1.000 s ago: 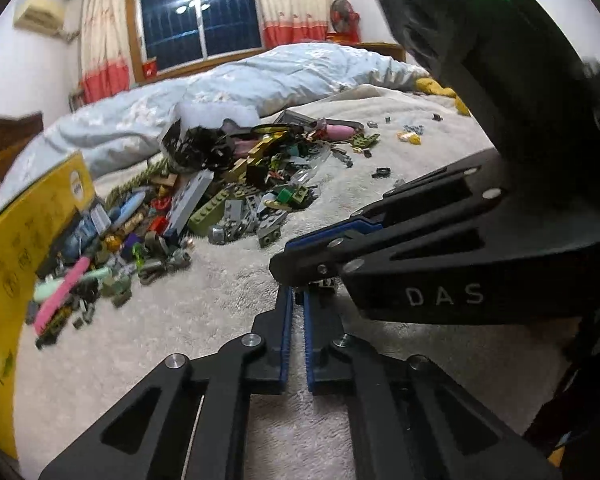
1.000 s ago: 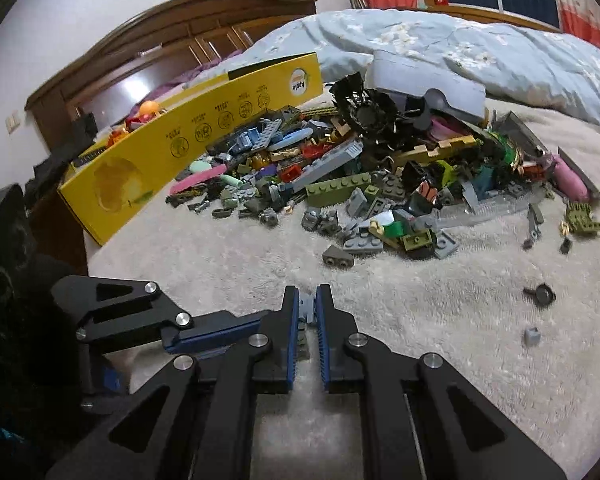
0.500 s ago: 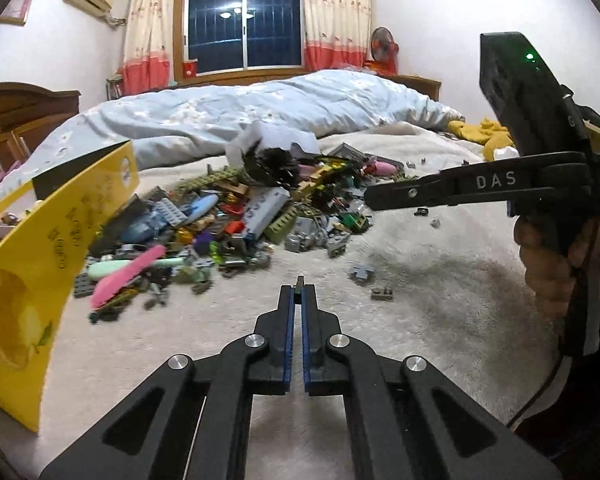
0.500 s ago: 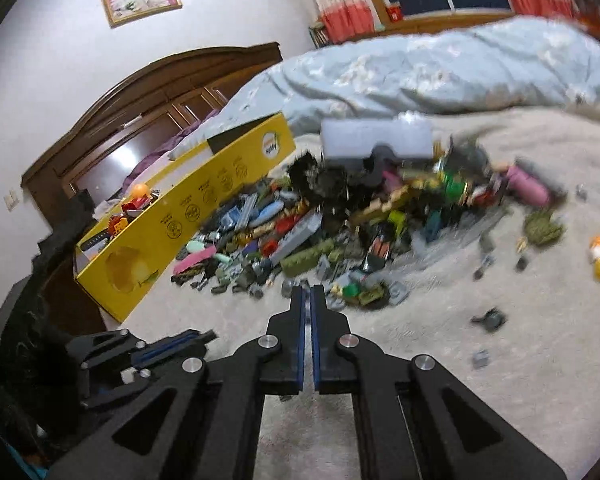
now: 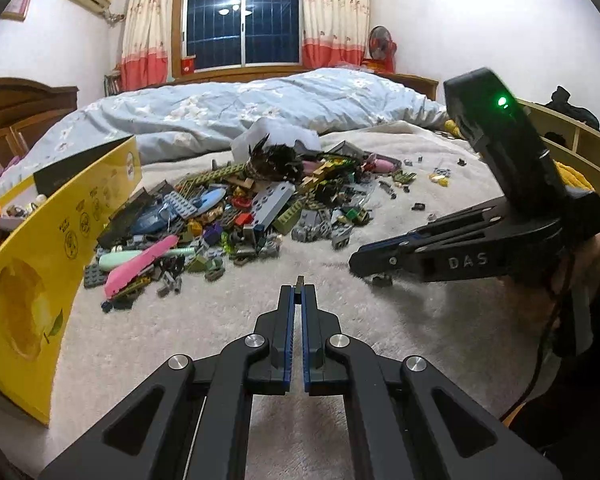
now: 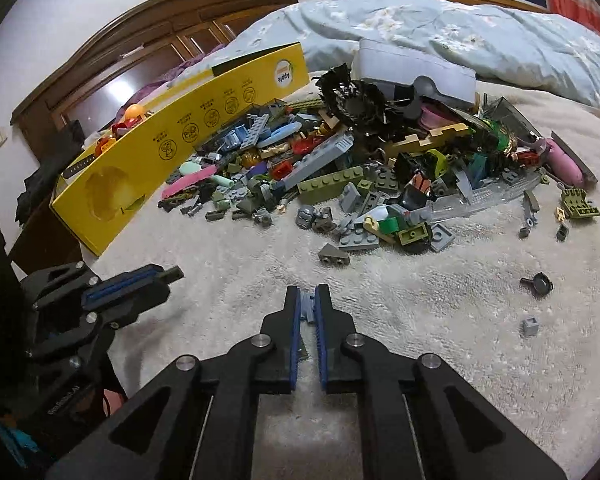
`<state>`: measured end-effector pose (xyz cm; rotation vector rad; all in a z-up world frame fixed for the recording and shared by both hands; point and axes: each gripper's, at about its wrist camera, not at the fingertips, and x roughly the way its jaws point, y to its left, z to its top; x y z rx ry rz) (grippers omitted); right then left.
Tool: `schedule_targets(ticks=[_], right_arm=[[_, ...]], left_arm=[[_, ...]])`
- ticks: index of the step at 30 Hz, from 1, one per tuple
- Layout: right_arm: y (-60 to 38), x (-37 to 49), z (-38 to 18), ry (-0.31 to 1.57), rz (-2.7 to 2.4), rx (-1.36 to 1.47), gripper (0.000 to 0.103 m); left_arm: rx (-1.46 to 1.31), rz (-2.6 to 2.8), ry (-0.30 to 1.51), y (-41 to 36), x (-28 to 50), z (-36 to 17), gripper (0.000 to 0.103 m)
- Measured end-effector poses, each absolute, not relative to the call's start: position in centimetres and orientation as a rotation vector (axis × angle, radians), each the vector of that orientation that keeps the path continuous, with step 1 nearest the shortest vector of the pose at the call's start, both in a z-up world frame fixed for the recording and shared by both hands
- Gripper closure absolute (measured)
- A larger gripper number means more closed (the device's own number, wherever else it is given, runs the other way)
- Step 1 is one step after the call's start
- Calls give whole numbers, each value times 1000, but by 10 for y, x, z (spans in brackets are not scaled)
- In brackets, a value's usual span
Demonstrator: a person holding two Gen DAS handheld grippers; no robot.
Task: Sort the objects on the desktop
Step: 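Grasp a small dark grey plate with the right tool while the left tool grasps a thin grey piece, then carry both held pieces over the yellow box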
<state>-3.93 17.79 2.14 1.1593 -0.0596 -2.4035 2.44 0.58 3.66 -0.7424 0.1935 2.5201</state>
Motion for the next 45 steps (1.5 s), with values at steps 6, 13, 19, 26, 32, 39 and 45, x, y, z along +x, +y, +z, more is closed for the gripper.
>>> schedule_targets(ticks=[6, 13, 19, 26, 32, 39, 45], right_arm=[[157, -32, 18, 132, -2446, 1188, 84], [152, -36, 25, 123, -2498, 1174, 93], [141, -27, 53, 31, -2547, 1007, 93], [107, -15, 80, 32, -2555, 864, 93], [73, -19, 90, 37, -2519, 838, 93], [30, -16, 98, 115, -2490, 808, 93], [3, -22, 104, 133, -2498, 792, 93]], left_arm=[[-745, 2528, 196, 0, 27, 36, 100], [-714, 2552, 195, -9, 32, 43, 100], [-638, 2617, 126, -36, 35, 64, 100], [-595, 2715, 75, -62, 35, 78, 100], [-567, 2791, 86, -73, 35, 84, 100], [-514, 2832, 52, -99, 42, 94, 100], [-487, 2922, 9, -132, 43, 101, 100]])
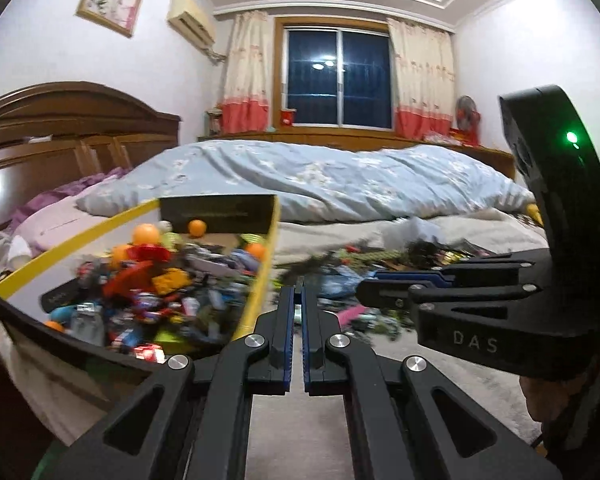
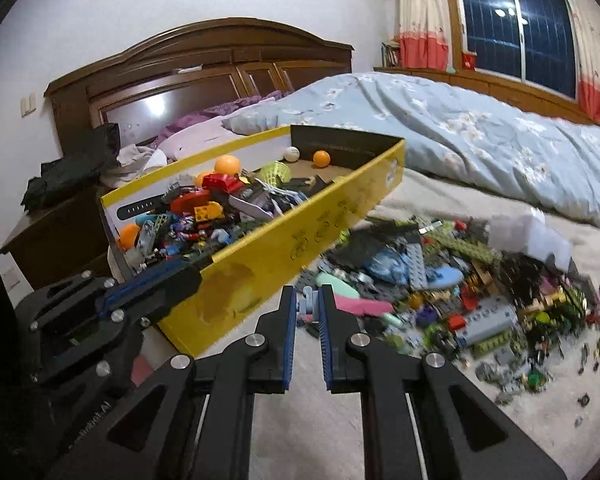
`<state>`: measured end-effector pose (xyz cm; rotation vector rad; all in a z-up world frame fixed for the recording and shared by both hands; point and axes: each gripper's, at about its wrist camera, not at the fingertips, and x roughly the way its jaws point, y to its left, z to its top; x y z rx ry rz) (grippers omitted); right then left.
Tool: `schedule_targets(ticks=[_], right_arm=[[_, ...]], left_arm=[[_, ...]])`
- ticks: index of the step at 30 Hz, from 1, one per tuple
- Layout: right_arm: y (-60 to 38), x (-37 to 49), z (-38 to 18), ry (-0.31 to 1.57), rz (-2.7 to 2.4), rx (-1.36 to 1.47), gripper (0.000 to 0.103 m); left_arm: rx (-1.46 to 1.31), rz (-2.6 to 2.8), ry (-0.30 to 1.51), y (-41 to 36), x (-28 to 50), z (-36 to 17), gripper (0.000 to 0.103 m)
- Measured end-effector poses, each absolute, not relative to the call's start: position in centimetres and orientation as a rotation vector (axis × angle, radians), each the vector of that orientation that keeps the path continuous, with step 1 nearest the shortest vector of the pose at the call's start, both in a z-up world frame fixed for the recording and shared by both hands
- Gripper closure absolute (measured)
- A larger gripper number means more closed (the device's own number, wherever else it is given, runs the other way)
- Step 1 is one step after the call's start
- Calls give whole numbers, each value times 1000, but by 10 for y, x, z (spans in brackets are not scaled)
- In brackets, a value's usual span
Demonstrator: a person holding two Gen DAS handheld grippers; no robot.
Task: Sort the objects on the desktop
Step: 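Carry both held pieces over the yellow box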
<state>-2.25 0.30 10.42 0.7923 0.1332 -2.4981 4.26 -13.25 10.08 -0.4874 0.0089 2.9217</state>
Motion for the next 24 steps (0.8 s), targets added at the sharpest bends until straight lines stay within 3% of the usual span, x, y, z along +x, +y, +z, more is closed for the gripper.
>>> schedule_targets(ticks=[10, 17, 24], right_arm=[[-52, -32, 116, 201, -2520, 634, 93], [-88, -50, 106, 196, -2476, 639, 93], [-108, -61, 86, 189, -2421, 698, 93]], left_arm=[[-445, 3086, 3, -180, 23, 103, 100], [-586, 3125, -74, -214, -4, 81, 99], [-587, 3195, 11, -214, -11, 75, 99]])
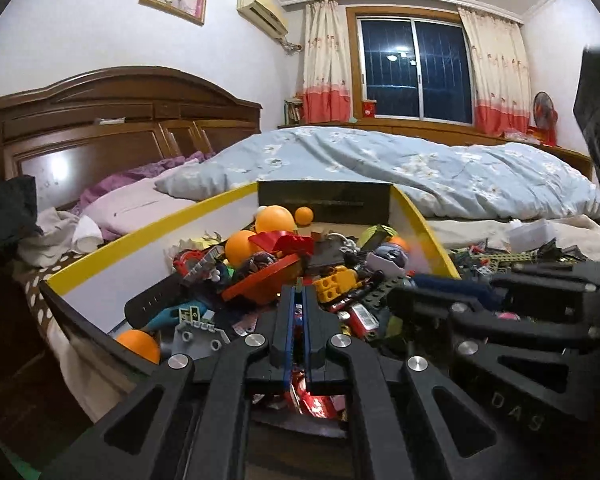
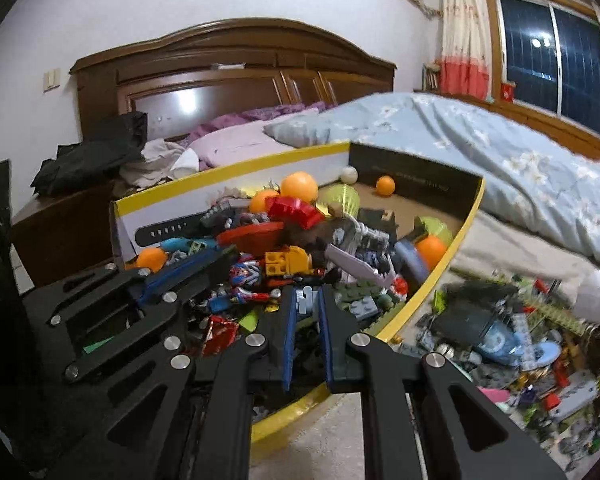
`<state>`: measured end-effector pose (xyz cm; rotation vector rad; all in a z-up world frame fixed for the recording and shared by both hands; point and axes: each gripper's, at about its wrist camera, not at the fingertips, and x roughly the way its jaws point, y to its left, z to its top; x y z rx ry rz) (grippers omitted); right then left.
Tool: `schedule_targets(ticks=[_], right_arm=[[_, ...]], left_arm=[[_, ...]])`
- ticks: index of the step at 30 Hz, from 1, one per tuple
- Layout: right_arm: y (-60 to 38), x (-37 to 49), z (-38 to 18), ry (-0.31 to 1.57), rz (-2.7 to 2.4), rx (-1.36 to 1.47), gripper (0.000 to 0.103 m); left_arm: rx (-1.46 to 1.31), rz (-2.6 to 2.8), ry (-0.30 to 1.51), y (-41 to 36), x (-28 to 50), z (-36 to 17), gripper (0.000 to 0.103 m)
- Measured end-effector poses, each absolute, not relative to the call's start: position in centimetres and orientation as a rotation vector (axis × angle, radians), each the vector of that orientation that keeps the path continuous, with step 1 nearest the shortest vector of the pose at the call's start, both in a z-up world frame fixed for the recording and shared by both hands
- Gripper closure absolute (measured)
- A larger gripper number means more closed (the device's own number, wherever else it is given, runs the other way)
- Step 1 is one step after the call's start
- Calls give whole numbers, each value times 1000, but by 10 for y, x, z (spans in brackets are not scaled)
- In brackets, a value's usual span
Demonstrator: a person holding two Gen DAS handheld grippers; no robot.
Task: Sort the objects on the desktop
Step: 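Carry both held pieces over the yellow box, then open both tools above the yellow box to drop the pieces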
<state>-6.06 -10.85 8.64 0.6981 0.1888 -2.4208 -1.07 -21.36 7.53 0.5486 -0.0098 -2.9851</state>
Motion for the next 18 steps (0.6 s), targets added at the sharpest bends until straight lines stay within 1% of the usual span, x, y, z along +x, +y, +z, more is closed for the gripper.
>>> schedule_targets(ticks=[11, 14, 16, 18], right_arm=[[-105, -69, 80, 191, -2433, 686, 93], [-106, -67, 78, 209, -2440, 676, 92], [-107, -66, 77, 217, -2449, 661, 91], [-108, -62, 75, 227, -2451, 624, 87]], left_arm=[[539, -2941, -15, -208, -15, 75, 98], [504, -2930, -15, -207, -11, 73, 96], [478, -2917, -10, -208, -9, 72, 90], [460, -2904, -3, -210, -7, 72, 83]])
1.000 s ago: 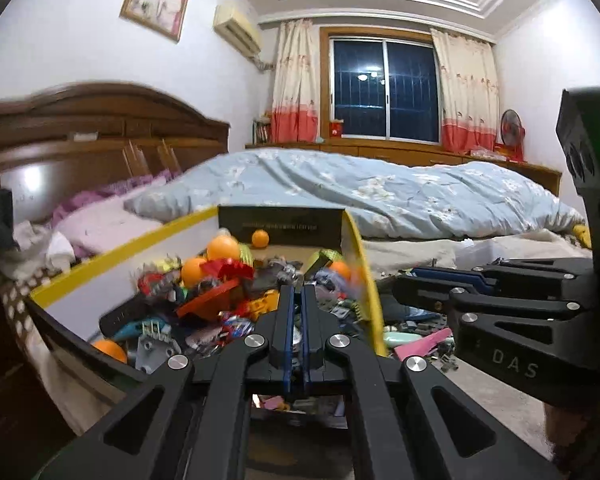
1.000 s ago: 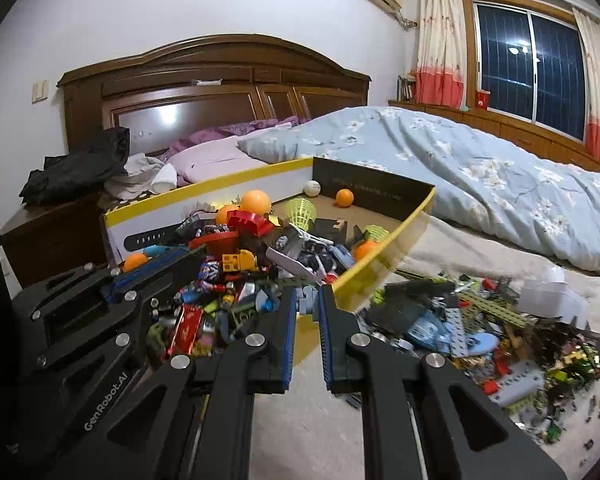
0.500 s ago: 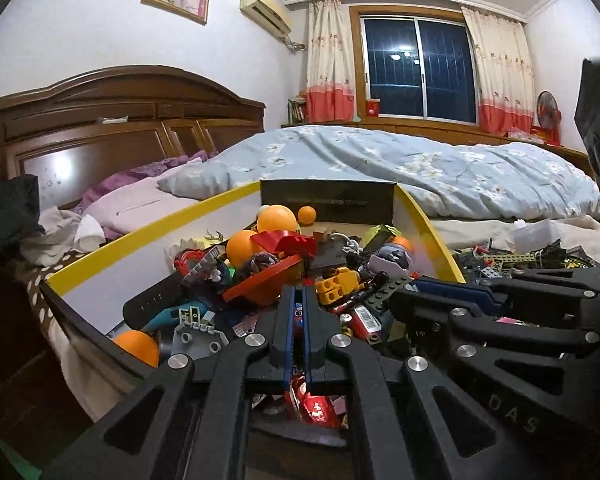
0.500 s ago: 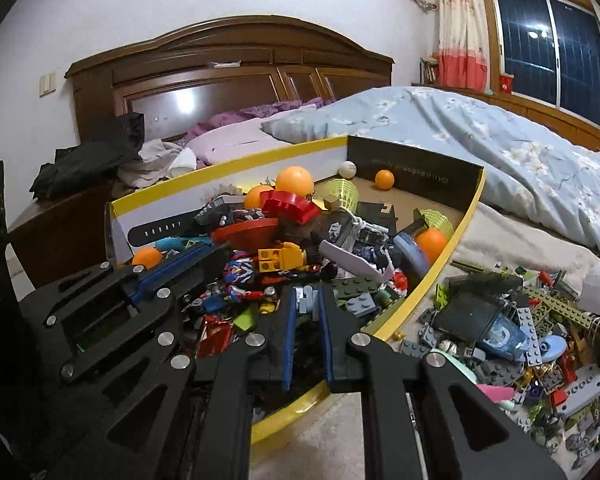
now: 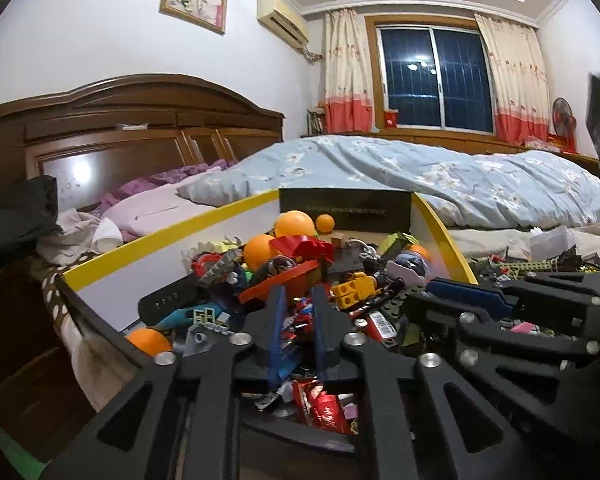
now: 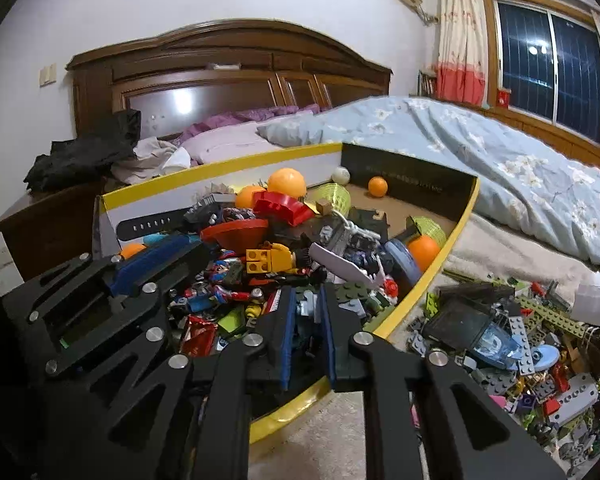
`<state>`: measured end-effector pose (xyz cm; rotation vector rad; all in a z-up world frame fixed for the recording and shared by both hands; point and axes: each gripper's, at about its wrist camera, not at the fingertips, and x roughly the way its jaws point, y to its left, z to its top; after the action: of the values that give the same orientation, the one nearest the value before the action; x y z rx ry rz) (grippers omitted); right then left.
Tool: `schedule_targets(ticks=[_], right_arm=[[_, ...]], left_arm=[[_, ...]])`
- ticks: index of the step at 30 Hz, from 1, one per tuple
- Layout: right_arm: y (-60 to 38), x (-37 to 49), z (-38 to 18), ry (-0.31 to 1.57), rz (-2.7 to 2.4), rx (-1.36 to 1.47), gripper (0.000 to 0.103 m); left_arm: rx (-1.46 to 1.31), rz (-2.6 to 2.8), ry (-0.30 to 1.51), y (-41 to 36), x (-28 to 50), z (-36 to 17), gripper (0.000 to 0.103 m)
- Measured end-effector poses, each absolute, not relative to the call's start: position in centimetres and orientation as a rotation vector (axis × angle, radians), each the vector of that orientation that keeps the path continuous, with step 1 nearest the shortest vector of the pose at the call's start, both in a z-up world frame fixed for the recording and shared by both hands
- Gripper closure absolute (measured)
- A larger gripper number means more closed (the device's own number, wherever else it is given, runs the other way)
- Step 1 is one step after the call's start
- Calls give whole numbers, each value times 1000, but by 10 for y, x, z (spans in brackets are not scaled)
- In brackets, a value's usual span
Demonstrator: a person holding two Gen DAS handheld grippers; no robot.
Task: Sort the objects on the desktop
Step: 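Open both tools above the yellow box to drop the pieces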
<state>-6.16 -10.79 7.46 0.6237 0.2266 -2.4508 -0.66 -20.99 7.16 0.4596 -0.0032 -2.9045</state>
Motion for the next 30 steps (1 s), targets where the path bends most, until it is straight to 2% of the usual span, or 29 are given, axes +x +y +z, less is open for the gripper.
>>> schedule_targets(ticks=[17, 19, 23, 26, 30], right_arm=[[-98, -56, 66, 198, -2441, 481, 86], [-97, -55, 67, 182, -2429, 472, 82], [-96, -52, 67, 170, -2450, 449, 81], [-94, -51, 67, 166, -2483, 440, 74], [-88, -42, 70, 170, -2559, 407, 59]], left_arm=[[347, -2746, 24, -204, 7, 65, 79], [366, -2726, 32, -205, 9, 66, 64], [346, -2712, 61, -207, 13, 65, 62], [298, -2711, 78, -206, 18, 63, 62], [258, -2702, 98, -205, 27, 62, 60]])
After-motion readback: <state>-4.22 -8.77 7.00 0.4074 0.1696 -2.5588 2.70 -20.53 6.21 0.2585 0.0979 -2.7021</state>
